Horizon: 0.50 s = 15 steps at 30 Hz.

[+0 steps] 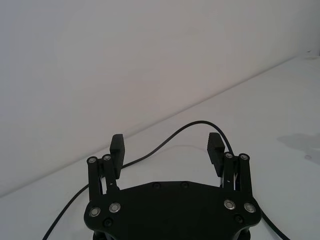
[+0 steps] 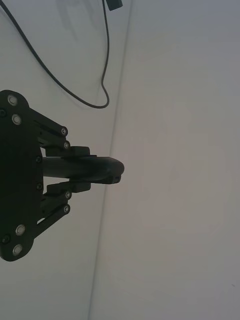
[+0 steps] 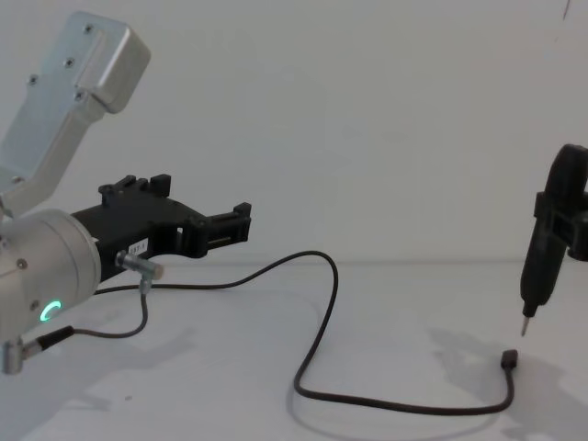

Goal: Pick up the data cable with the one hand.

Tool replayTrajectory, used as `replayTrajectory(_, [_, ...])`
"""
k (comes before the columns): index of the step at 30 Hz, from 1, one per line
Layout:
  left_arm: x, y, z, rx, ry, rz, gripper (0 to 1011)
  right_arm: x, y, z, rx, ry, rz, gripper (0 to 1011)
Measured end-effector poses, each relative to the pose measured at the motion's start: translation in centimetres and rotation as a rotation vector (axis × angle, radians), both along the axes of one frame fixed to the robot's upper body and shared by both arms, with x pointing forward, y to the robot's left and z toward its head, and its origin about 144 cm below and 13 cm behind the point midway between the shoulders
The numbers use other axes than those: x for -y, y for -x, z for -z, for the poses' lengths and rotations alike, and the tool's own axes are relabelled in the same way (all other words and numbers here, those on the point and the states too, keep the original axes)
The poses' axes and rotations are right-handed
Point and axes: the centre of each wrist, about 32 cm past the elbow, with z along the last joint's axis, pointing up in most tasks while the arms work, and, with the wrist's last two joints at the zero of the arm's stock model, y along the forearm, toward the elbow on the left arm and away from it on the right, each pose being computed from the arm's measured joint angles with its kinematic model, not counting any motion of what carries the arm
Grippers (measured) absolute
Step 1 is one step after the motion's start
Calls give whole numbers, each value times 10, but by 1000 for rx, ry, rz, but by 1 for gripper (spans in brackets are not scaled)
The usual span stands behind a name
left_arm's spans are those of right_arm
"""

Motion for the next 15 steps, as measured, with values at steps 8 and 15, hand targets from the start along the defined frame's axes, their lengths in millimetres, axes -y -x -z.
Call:
replayTrajectory(8, [0, 0, 0, 0, 0, 0, 1001, 0, 0, 0, 0, 0, 0, 279])
replayTrajectory(15, [0, 0, 0, 0, 0, 1, 1001, 0, 0, 0, 0, 0, 0, 279])
